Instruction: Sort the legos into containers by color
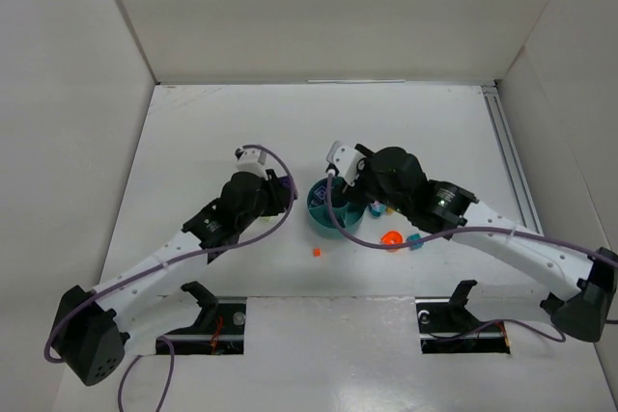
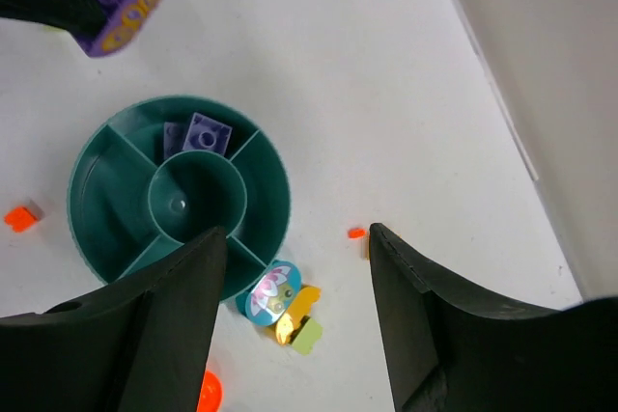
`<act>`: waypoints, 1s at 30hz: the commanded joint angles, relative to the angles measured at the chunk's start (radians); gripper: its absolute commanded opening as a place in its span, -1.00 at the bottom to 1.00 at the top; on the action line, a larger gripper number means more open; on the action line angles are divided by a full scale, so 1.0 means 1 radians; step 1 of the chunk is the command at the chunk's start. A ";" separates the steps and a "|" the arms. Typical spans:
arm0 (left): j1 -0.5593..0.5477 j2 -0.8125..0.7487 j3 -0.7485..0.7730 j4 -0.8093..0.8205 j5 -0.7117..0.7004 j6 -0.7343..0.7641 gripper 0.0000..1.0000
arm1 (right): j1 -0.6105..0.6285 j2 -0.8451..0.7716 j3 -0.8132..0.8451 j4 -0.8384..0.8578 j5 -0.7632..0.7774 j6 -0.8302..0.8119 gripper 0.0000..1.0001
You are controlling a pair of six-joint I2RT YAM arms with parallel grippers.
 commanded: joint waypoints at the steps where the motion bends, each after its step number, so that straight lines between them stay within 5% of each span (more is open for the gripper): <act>1: -0.014 0.100 0.105 0.164 0.160 0.225 -1.00 | -0.003 -0.058 -0.032 0.043 0.040 0.025 0.32; 10: -0.064 0.278 0.217 0.195 0.239 0.391 -1.00 | -0.021 -0.130 -0.065 -0.003 0.074 0.034 0.32; 30: -0.086 0.446 0.312 0.163 0.055 0.391 -1.00 | -0.021 -0.158 -0.083 -0.052 0.114 0.071 0.34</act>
